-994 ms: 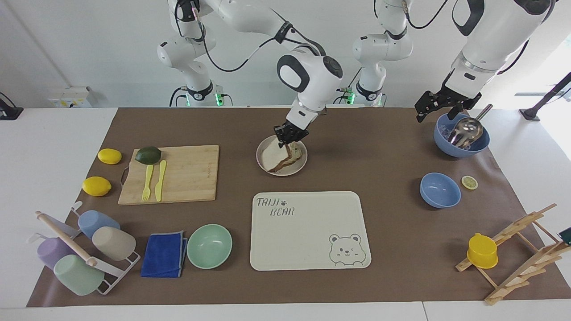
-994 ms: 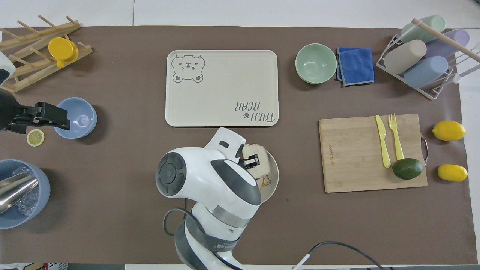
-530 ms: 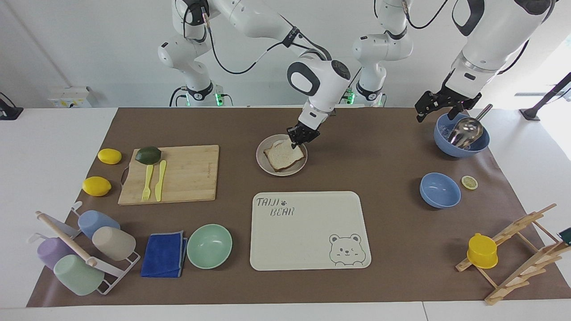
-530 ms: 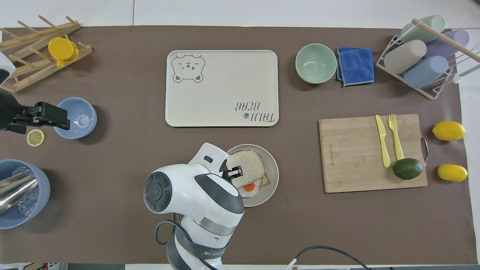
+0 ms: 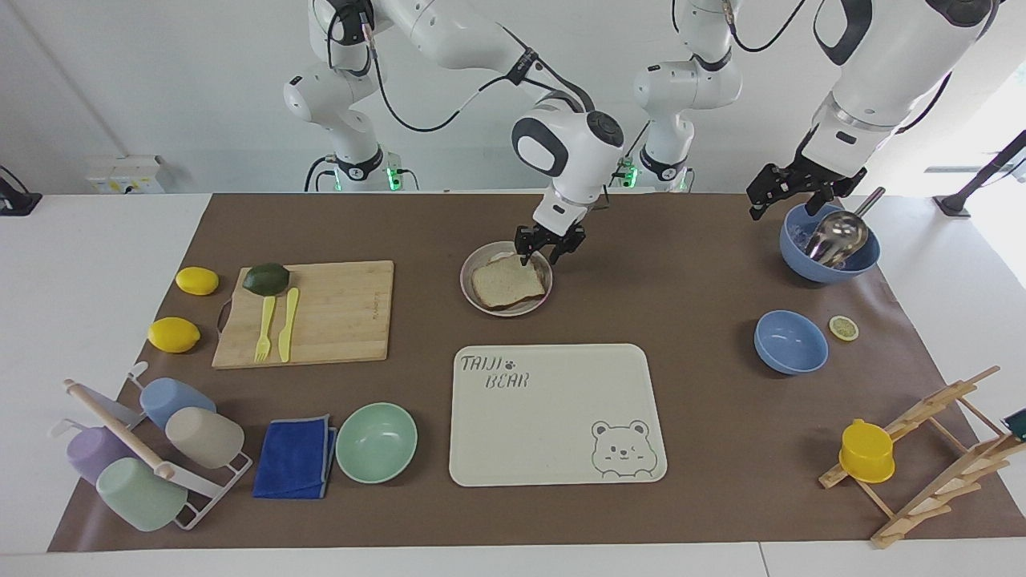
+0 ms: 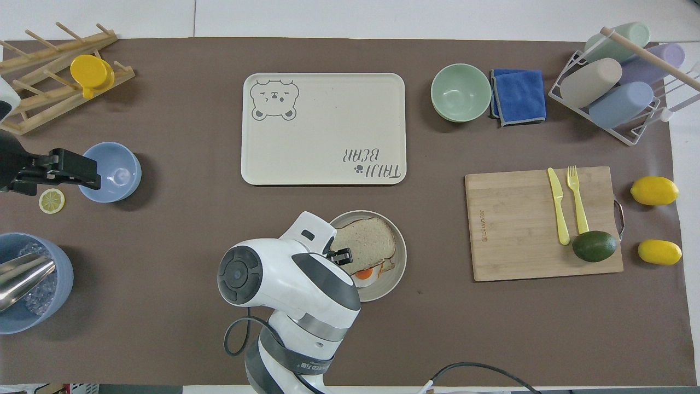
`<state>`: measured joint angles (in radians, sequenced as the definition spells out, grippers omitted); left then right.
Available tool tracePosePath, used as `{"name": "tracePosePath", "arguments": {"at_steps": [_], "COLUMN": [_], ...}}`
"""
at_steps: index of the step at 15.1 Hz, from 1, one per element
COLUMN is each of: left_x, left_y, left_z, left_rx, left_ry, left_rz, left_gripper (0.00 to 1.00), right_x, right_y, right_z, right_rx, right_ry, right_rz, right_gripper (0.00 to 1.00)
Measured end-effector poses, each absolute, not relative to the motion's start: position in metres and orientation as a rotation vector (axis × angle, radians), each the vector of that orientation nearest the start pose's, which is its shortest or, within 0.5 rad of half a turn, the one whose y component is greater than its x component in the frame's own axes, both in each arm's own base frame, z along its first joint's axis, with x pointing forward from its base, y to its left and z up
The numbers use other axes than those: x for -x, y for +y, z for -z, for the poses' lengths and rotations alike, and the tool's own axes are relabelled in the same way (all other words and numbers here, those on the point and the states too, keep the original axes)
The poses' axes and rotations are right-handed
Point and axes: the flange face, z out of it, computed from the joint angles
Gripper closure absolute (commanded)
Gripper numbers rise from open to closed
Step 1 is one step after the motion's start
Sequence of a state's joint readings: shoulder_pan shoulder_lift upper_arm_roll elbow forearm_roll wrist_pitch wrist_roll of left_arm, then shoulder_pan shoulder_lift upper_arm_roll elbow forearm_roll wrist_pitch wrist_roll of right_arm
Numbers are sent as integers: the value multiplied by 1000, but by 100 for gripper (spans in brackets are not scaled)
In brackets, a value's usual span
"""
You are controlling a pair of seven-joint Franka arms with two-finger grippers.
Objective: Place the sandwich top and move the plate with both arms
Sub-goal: 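Carry the bread slice with the right gripper onto the egg sandwich, then release the bread and withdraw the right gripper while the left gripper approaches, then grasp the plate rim with the left gripper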
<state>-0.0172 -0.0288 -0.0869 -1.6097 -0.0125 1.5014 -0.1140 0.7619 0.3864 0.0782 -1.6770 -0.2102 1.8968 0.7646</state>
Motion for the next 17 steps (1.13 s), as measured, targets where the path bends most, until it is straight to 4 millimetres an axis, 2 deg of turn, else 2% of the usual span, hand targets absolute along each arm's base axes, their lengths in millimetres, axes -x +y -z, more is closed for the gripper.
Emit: {"name": "tracePosePath", "arguments": {"at_steps": [1, 2, 4, 5, 7, 8, 10, 11, 12, 14, 15, 17], "left_x": [-534, -533, -529, -525, -513, -504, -484, -474, -465, -445, -437, -424], "left_y": [-58, -59, -63, -68, -83, -98, -146, -173, -197, -239, -256, -286], "left_z": [-615, -612, -600, -590, -565, -549, -513, -492, -472, -428, -408, -370], "left_rx": [3140, 3141, 3156, 3180, 3227, 3233, 3238, 3256, 3274, 3293, 3298, 3310], "left_ry": [-15, -13, -7, -8, -14, -1, 11, -10, -31, -5, 26, 76], "left_rz": [-130, -140, -155, -156, -166, -179, -191, -183, -166, -123, -101, -63], "left_gripper": [0, 0, 0, 0, 0, 0, 0, 0, 0, 0, 1, 4], "right_x": [-465, -489, -534, -549, -562, -562, -553, -545, -539, -535, -536, -539], "right_y": [443, 410, 324, 280, 196, 160, 103, 79, 59, 27, 21, 25], "right_z": [-384, -404, -447, -469, -514, -537, -584, -602, -611, -613, -610, -600], "right_rx": [3353, 3343, 3293, 3258, 3206, 3190, 3177, 3174, 3172, 3165, 3163, 3162], "right_ry": [-185, -104, 60, 128, 218, 214, 166, 133, 100, 51, 35, 10], "right_rz": [28, 33, -32, -69, -137, -156, -150, -146, -152, -177, -190, -224], "right_gripper": [0, 0, 0, 0, 0, 0, 0, 0, 0, 0, 0, 0]}}
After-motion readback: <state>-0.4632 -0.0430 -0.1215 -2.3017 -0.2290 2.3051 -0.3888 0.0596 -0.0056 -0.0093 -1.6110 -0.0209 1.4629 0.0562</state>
